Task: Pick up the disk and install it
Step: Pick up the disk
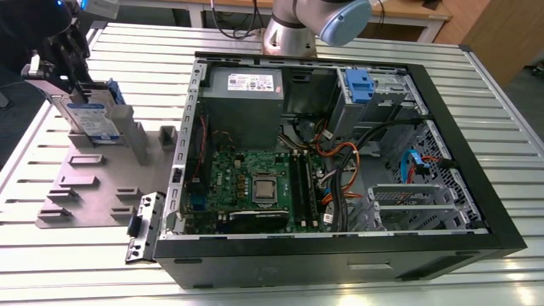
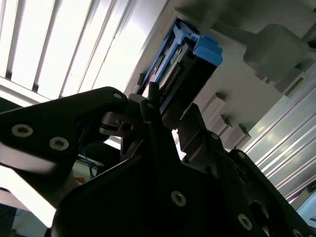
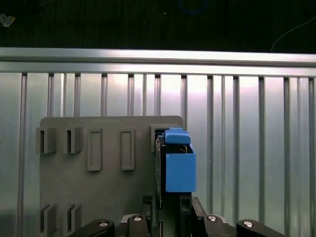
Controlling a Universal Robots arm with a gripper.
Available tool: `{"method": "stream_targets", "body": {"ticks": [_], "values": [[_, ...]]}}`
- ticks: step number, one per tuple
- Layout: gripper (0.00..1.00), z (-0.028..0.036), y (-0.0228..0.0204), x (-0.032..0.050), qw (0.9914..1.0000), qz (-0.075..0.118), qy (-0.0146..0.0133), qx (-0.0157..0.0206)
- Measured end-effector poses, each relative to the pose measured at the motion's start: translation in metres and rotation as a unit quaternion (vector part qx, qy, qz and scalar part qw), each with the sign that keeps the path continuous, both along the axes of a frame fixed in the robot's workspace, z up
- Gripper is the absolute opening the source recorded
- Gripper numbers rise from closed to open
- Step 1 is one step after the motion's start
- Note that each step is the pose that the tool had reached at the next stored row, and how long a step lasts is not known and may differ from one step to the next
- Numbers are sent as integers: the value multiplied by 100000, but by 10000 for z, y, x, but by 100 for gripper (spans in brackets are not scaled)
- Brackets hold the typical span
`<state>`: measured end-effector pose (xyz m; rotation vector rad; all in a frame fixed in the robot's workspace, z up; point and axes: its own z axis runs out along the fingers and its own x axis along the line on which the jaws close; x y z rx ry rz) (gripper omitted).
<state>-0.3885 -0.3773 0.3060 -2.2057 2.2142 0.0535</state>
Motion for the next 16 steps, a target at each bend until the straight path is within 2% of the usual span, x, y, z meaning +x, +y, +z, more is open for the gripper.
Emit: {"method": "stream_targets", "body": {"ticks": [2,12,16], "values": [[42,19,0,0,100000,0,-2,2],[42,19,-10,0,100000,1,-4,31],[42,13,0,0,99997,1,-38,754]]}}
